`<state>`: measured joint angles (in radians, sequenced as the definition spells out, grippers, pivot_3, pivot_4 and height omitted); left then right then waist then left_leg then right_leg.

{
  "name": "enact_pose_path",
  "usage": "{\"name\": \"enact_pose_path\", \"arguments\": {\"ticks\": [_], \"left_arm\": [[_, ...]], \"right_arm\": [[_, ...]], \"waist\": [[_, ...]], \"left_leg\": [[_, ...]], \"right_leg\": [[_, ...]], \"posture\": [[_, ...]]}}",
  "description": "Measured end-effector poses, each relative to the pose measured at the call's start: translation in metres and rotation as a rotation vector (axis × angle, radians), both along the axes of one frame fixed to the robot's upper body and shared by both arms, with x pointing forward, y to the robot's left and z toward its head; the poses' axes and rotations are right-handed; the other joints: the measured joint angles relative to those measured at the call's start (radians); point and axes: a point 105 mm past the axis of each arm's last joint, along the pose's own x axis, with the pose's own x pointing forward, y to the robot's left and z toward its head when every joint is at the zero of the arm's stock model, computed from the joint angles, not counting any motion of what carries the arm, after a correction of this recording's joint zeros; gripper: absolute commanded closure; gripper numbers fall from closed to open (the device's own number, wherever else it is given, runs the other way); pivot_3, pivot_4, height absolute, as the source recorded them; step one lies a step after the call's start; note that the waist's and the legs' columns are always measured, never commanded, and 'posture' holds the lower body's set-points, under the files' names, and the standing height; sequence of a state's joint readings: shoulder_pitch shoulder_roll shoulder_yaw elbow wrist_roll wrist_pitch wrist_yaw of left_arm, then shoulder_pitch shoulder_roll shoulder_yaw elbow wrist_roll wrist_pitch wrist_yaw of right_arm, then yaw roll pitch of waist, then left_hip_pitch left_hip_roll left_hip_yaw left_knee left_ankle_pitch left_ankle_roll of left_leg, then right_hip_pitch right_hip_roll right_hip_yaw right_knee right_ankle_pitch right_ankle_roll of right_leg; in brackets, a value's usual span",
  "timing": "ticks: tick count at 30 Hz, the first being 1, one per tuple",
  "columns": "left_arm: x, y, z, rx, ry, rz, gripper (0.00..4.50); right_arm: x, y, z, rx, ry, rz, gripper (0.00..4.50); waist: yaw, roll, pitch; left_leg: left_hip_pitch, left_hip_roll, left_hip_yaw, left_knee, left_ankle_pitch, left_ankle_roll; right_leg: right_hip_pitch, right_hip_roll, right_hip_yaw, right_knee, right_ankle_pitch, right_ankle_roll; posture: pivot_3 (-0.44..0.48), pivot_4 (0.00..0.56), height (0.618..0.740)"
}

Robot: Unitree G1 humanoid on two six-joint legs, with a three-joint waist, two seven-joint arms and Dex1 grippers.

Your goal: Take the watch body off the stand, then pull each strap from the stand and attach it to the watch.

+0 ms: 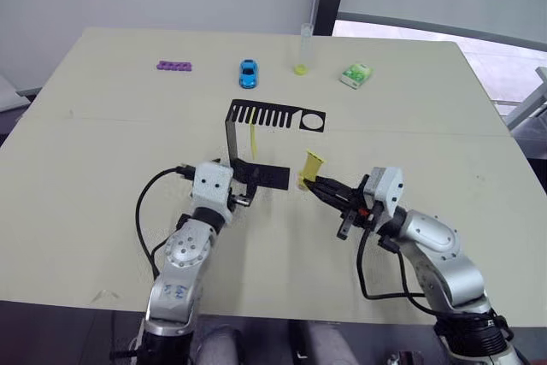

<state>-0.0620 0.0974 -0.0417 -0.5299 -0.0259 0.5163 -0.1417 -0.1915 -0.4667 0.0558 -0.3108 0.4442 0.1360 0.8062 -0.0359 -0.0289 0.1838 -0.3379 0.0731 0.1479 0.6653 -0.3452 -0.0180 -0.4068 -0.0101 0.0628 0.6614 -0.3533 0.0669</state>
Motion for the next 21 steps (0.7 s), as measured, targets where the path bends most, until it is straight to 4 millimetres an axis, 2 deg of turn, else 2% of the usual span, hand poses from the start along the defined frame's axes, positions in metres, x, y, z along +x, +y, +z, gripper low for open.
{"name": "enact_pose_path", "arguments": {"ticks": [4,6,9,11,14,18,21], "left_arm": [[-0.024,0.011,0.003,-0.061,0.02,-0.151,0.02],[-0.033,0.026,0.01,-0.114,0.018,-0.22,0.02],[-0.044,0.041,0.036,-0.158,-0.003,-0.387,0.02],[-0.052,0.045,0.051,-0.183,0.054,-0.521,0.02],[-0.063,0.042,0.064,-0.262,0.159,-0.711,0.02],[-0.062,0.031,0.087,-0.381,0.193,-0.893,0.02],[-0.06,0.017,0.086,-0.404,0.242,-0.958,0.02]], "right_arm": [[-0.004,-0.007,0.0,0.008,0.051,0.053,4.5],[-0.006,-0.009,0.0,0.033,0.094,0.086,4.5],[-0.009,-0.01,0.002,0.103,0.183,0.13,4.5],[-0.011,-0.008,0.005,0.105,0.207,0.168,4.5],[-0.021,-0.003,0.009,0.078,0.202,0.252,4.5],[-0.039,0.019,0.01,0.048,0.191,0.45,4.5],[-0.041,0.028,0.017,0.057,0.177,0.502,4.5]], "waist": [[-0.005,0.0,0.0],[-0.008,0.0,0.0],[-0.016,-0.001,0.0],[-0.018,0.0,0.001],[-0.02,0.0,0.001],[-0.02,-0.001,0.001],[-0.023,-0.001,0.001]], "left_leg": [[0.0,0.0,0.0,0.0,0.0,0.0],[0.0,0.0,-0.001,0.0,0.0,0.0],[0.0,0.0,-0.002,0.0,0.0,0.0],[0.0,0.0,-0.002,0.0,0.0,0.0],[-0.001,0.0,-0.003,-0.001,0.0,0.0],[-0.001,0.0,-0.003,0.0,0.0,0.0],[-0.001,0.0,-0.003,0.0,0.0,0.0]], "right_leg": [[0.0,0.0,0.0,0.0,0.0,0.0],[0.0,0.0,-0.001,0.001,0.0,-0.001],[0.001,0.0,-0.001,0.001,0.001,-0.001],[0.001,0.0,-0.002,0.0,0.001,-0.001],[0.001,-0.001,-0.002,-0.002,0.001,-0.001],[0.001,-0.001,-0.003,-0.002,0.001,-0.001],[0.0,-0.001,-0.002,-0.002,0.001,-0.001]], "posture": [[0.0,0.15,0.74],[0.0,0.15,0.74],[0.0,0.15,0.74],[0.0,0.15,0.74],[0.0,0.15,0.74],[0.0,0.15,0.74],[0.0,0.15,0.74]]}}
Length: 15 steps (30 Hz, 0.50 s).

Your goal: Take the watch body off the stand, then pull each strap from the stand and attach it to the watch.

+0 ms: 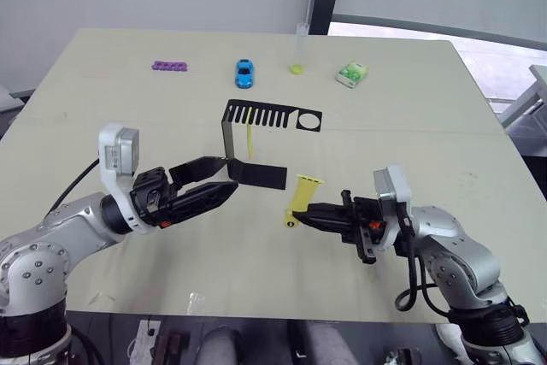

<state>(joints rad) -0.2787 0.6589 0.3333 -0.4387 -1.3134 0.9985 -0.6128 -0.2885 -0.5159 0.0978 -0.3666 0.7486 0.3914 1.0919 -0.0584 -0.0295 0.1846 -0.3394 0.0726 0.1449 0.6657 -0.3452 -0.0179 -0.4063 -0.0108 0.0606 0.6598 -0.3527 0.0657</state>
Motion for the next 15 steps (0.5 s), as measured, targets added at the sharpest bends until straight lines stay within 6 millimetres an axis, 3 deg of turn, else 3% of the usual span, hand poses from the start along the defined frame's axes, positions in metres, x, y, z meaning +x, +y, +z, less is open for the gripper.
{"name": "enact_pose_path", "arguments": {"ticks": [2,5,15], "left_arm": [[-0.002,-0.011,-0.003,-0.013,0.033,-0.058,0.26],[-0.006,-0.021,-0.007,-0.018,0.074,-0.124,1.22],[-0.005,-0.039,0.002,-0.06,0.039,-0.197,1.22]], "right_arm": [[-0.001,0.005,0.002,0.01,-0.001,0.022,4.5],[-0.002,0.01,0.003,0.021,0.013,0.043,4.5],[-0.003,0.017,0.002,0.018,0.046,0.069,4.5]], "waist": [[-0.001,0.0,0.0],[-0.002,0.0,0.0],[0.0,0.0,0.0]], "left_leg": [[0.0,0.0,0.0,0.0,0.0,0.0],[-0.001,0.001,0.0,0.0,0.0,-0.001],[-0.002,0.0,0.0,0.001,0.0,-0.001]], "right_leg": [[-0.001,0.001,0.0,0.0,0.0,0.0],[-0.002,0.001,0.0,0.001,0.0,0.0],[-0.002,0.001,0.0,0.001,0.0,0.0]], "posture": [[0.0,0.15,0.74],[0.0,0.15,0.74],[0.0,0.15,0.74]]}}
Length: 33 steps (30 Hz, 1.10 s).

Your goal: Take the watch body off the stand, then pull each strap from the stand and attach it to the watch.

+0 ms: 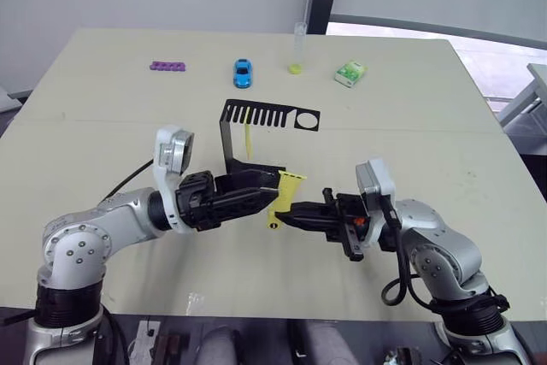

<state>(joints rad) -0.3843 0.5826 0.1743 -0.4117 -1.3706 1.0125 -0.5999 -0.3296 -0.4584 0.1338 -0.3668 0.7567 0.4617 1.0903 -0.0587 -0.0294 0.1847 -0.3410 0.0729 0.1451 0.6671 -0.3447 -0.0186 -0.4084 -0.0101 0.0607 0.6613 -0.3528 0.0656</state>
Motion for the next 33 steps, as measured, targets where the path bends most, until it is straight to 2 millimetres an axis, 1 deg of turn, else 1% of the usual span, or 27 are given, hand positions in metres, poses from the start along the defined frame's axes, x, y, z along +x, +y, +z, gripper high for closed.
{"name": "enact_pose_path", "arguments": {"ticks": [3,11,33], "left_arm": [[0.0005,-0.0021,0.003,-0.021,-0.011,-0.005,1.22],[0.0037,-0.0011,0.0008,-0.026,0.009,0.002,1.22],[0.0046,-0.0088,-0.0039,-0.035,0.017,-0.005,1.22]], "right_arm": [[-0.0001,0.0004,-0.0002,0.0,0.002,0.001,4.5],[0.0,0.0004,-0.0001,0.0,0.002,0.001,4.5],[0.0002,0.0052,-0.0016,-0.005,0.011,0.003,4.5]], "waist": [[-0.001,0.0,0.0],[0.0,0.0,0.0],[0.0,0.0,0.0]], "left_leg": [[0.0,0.0,0.0,0.0,0.0,0.0],[0.0,0.0,0.0,0.0,0.0,0.0],[0.0,0.0,0.0,0.0,0.0,0.0]], "right_leg": [[0.0,0.0,0.0,0.0,0.0,0.0],[0.0,0.0,0.0,0.0,0.0,0.0],[0.0,0.0,0.0,0.0,0.0,0.0]], "posture": [[0.0,0.15,0.74],[0.0,0.15,0.74],[0.0,0.15,0.74]]}}
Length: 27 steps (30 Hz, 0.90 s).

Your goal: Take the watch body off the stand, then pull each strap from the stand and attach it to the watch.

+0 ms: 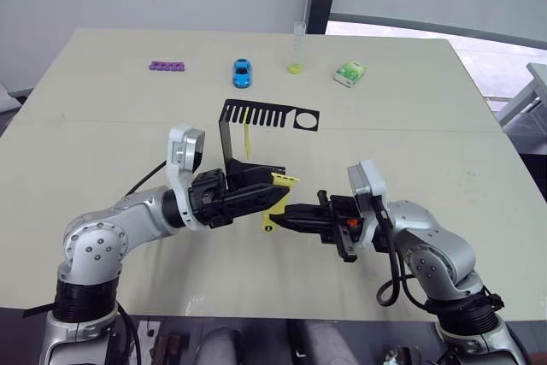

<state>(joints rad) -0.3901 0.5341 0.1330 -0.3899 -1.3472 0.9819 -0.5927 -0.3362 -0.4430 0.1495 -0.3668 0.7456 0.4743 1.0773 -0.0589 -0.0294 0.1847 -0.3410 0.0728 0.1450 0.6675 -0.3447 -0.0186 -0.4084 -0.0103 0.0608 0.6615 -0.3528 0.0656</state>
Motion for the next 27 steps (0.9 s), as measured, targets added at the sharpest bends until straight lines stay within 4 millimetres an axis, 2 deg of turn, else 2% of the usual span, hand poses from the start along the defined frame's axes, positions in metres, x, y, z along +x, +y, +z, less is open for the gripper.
{"name": "enact_pose_path", "arguments": {"ticks": [2,5,9,10,26,27], "left_arm": [[-0.0001,-0.0004,0.0001,-0.003,0.0,-0.001,1.22],[-0.0001,-0.0003,0.0,-0.003,0.001,-0.001,2.11],[-0.0001,-0.0002,-0.0004,-0.003,0.002,-0.001,4.12],[-0.0002,-0.0002,-0.0006,-0.003,0.003,-0.001,4.47],[-0.0056,-0.0012,0.0002,-0.018,-0.012,-0.023,4.47],[-0.0064,-0.0014,-0.0002,-0.018,-0.012,-0.023,4.5]], "right_arm": [[0.0,0.0,0.0,0.0,0.0,0.0,4.5],[0.0,0.0,-0.0001,0.0,0.0,0.0,4.5],[0.0,0.0,-0.0001,0.0,0.0,0.0,4.5],[0.0,0.0,-0.0001,0.0,0.0,0.0,4.5],[0.0009,-0.0012,-0.0008,-0.011,-0.005,-0.01,4.5],[0.0023,-0.0018,-0.0011,-0.018,-0.012,-0.023,4.2]], "waist": [[0.0,0.0,0.0],[0.0,0.0,0.0],[0.0,0.0,0.0],[0.0,0.0,0.0],[0.0,0.0,0.0],[0.0,0.0,0.0]], "left_leg": [[0.0,0.0,0.0,0.0,0.0,0.0],[0.0,0.0,0.0,0.0,0.0,0.0],[0.0,0.0,0.0,0.0,0.0,0.0],[0.0,0.0,0.0,0.0,0.0,0.0],[0.0,0.0,0.0,0.0,0.0,0.0],[0.0,0.0,0.0,0.0,0.0,0.0]], "right_leg": [[0.0,0.0,0.0,0.0,0.0,0.0],[0.0,0.0,0.0,0.0,0.0,0.0],[0.0,0.0,0.0,0.0,0.0,0.0],[0.0,0.0,0.0,0.0,0.0,0.0],[0.0,0.0,0.0,0.0,0.0,0.0],[0.0,0.0,0.0,0.0,0.0,0.0]], "posture": [[0.0,0.15,0.74],[0.0,0.15,0.74],[0.0,0.15,0.74],[0.0,0.15,0.74],[0.0,0.15,0.74],[0.0,0.15,0.74]]}}
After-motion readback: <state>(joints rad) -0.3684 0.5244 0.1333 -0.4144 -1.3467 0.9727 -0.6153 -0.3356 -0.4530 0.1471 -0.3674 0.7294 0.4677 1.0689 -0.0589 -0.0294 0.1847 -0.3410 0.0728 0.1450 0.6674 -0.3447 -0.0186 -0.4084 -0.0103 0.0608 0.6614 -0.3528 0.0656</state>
